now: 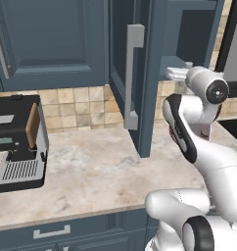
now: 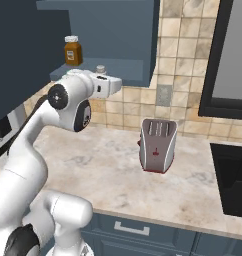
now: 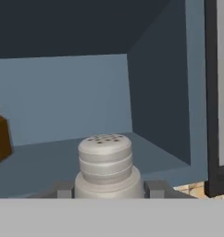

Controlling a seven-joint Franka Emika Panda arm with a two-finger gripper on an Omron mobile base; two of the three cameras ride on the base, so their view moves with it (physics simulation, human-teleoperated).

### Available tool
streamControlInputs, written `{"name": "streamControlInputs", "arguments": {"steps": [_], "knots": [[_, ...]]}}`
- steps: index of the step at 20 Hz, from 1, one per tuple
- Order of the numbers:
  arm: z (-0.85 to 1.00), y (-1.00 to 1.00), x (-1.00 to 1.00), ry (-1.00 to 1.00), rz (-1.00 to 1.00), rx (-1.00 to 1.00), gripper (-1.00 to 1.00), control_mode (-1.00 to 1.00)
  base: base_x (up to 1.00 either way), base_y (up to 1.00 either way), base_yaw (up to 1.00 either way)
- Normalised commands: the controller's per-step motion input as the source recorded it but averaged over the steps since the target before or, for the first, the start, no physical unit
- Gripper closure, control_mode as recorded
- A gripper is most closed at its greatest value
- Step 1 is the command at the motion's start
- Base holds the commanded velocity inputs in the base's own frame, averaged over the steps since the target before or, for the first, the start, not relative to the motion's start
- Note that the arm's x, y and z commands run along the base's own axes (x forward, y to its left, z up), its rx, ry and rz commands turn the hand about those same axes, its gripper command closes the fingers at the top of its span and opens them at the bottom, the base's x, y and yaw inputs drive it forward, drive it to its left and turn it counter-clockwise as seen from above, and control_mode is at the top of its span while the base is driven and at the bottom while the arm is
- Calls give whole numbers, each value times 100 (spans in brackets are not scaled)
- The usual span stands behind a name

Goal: Collect the turmeric, ketchup, and shaker from the cabinet and place them next to the stove.

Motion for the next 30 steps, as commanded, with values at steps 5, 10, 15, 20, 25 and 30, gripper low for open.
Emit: {"name": "streamControlInputs", "arguments": {"steps": [5,10,15,20,25,30], "knots": [[15,0,-88,4,-1,0,100,-100,0,0,0],[20,0,-53,15,-4,0,100,-100,0,0,0],[5,0,-57,17,-5,0,100,-100,0,0,0],[-10,0,-74,5,-6,0,100,-100,0,0,0],[-39,0,-98,-2,-1,0,100,-100,0,0,0],[-40,0,-97,-7,-2,0,100,-100,0,0,0]]}}
